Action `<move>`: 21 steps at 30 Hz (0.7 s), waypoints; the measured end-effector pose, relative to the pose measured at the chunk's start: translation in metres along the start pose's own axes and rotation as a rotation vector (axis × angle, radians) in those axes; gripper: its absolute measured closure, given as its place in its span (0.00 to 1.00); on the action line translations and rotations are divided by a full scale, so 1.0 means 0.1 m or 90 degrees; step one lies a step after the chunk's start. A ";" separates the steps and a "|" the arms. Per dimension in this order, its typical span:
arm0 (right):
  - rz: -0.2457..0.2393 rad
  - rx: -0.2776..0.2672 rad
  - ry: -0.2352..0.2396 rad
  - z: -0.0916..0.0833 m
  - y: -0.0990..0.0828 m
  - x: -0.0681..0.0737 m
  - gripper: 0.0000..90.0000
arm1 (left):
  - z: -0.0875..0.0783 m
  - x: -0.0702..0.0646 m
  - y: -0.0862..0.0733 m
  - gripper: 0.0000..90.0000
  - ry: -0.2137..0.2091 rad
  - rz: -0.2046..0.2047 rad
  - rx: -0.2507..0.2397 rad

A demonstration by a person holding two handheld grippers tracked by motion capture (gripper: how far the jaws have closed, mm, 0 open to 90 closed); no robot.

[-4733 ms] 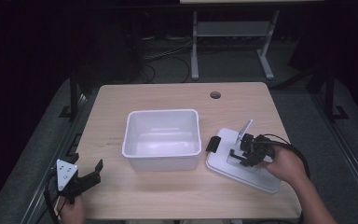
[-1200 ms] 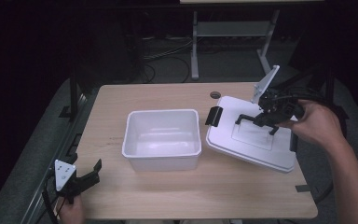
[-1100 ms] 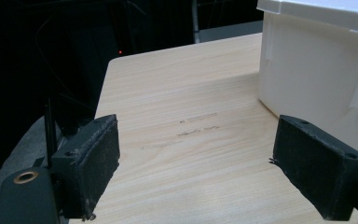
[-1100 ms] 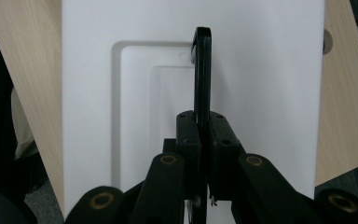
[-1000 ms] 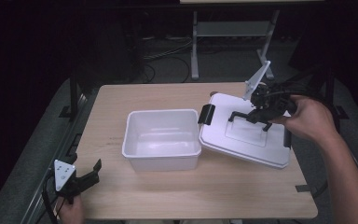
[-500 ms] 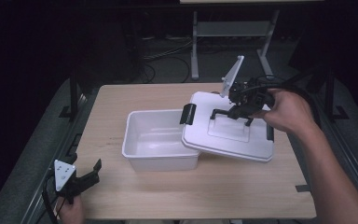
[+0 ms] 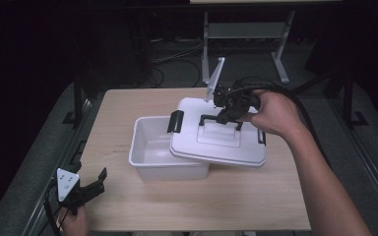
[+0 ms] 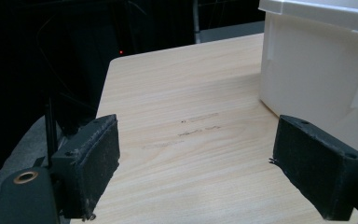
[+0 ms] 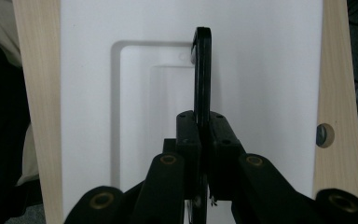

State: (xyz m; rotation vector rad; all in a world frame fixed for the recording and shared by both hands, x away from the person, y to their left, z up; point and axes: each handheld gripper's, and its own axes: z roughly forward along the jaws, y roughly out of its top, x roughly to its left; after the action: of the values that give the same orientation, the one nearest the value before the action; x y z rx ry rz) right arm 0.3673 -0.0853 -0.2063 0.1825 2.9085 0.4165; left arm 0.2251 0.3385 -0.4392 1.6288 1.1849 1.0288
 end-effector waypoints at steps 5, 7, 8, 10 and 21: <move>-0.021 -0.003 0.007 0.04 0.18 0.02 0.94 | -0.01 0.01 0.00 0.15 0.000 -0.001 -0.002; -0.026 -0.003 0.008 0.05 0.25 0.03 0.94 | -0.01 0.00 0.00 0.15 0.000 -0.001 -0.003; -0.029 -0.003 0.008 0.06 0.28 0.03 0.94 | -0.01 0.00 0.00 0.15 -0.001 0.000 -0.003; -0.036 -0.004 0.009 0.07 0.34 0.04 0.94 | -0.01 0.00 0.00 0.15 -0.001 0.000 -0.004; -0.054 -0.012 0.018 0.20 0.60 0.02 0.94 | -0.01 0.00 0.00 0.15 0.000 -0.003 -0.004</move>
State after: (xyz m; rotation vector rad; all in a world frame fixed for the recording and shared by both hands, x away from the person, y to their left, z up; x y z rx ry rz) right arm 0.3751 -0.0228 -0.2085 0.0513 2.9265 0.4346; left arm 0.2238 0.3387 -0.4388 1.6204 1.1839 1.0289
